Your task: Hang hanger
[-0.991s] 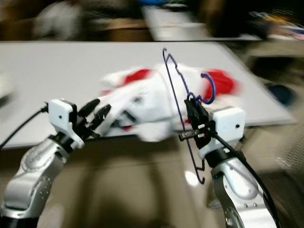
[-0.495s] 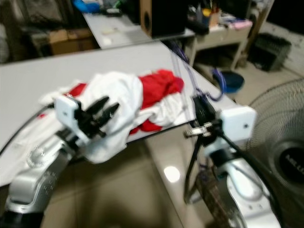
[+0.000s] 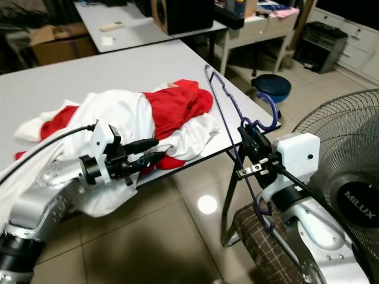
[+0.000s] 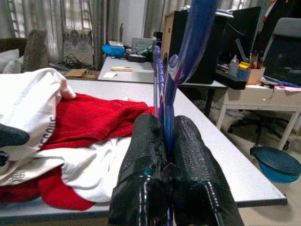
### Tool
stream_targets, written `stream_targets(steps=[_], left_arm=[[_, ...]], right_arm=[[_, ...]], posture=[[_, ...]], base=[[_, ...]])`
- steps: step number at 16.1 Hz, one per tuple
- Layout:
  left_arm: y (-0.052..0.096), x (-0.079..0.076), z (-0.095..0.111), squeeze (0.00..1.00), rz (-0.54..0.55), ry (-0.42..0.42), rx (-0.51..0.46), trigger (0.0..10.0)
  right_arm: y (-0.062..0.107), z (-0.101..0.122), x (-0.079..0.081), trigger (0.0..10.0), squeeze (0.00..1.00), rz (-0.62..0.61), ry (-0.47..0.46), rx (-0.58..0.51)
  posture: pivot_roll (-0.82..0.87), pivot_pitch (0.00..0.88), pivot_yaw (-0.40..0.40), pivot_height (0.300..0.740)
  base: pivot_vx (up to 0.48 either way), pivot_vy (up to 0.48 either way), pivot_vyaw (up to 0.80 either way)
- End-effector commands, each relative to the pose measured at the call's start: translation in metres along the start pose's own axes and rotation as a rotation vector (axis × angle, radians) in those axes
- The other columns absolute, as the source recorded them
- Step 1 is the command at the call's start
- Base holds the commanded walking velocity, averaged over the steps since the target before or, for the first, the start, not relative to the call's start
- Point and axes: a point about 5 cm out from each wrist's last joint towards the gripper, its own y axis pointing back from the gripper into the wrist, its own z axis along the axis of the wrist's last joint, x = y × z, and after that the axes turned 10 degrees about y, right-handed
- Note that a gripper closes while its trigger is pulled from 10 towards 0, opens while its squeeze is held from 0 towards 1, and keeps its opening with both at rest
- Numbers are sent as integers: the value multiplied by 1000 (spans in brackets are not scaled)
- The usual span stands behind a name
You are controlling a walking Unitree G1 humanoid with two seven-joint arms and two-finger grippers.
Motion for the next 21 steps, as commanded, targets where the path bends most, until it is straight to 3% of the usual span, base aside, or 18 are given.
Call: stream_targets(steps=[1,5,8,9,10,12,15,17,21], left_arm=[[-8,-1,-2,0,-51,-2,46,10000],[-32,10,-19,0,-61,-16,131,10000],[-42,29,-29,0,75,-63,224,10000],[-43,43,-31,0,175,-62,251,10000],[-43,55,-31,0,267,-76,255,10000],[-44,64,-29,0,350,-93,244,10000],[-51,70,-32,0,418,-103,256,10000],[-59,77,-23,0,535,-121,211,10000],[-49,88,-23,0,656,-211,225,10000]], right_arm=[[2,0,-3,10000,0,9,5,8],[6,-1,-2,10000,0,36,12,32],[6,-1,1,10000,0,45,8,34],[6,-1,2,10000,0,51,9,36],[7,-1,2,10000,0,54,11,39],[7,-1,2,10000,0,54,12,42],[6,-1,2,10000,0,54,14,44],[4,-1,2,10000,0,55,15,39],[4,-1,5,10000,0,56,13,38]], posture=[[-94,0,55,740],[-103,0,60,740],[-110,0,60,740],[-113,0,61,740],[-116,0,62,740],[-114,0,59,740],[-113,0,56,740],[-112,0,54,740],[-120,0,66,740]], base=[[0,0,0],[0,0,0],[0,0,0],[0,0,0],[0,0,0],[0,0,0],[0,0,0],[0,0,0],[0,0,0]])
